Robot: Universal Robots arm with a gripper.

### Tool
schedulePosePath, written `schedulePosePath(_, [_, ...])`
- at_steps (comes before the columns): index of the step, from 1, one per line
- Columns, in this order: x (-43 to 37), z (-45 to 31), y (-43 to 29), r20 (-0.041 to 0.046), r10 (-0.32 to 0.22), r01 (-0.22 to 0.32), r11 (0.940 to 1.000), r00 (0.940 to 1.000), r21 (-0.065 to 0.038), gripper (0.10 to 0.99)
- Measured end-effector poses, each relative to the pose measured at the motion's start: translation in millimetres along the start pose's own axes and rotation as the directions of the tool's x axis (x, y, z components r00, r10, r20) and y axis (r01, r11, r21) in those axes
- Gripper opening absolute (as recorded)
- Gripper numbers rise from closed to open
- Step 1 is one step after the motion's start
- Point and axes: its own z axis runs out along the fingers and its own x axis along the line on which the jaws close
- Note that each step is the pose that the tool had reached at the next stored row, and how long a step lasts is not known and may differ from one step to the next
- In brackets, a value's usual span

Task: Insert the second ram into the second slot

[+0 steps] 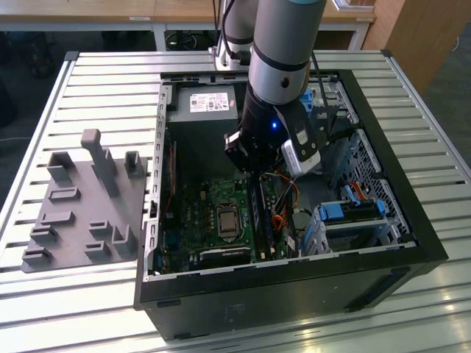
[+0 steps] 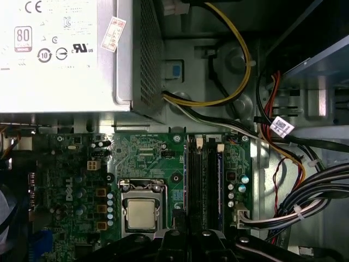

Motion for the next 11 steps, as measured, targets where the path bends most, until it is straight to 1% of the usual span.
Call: schedulePosePath(11, [-0.3, 1.2, -0.4, -0.0002, -0.002, 0.002, 1.0000, 1.0000, 0.000, 0.137])
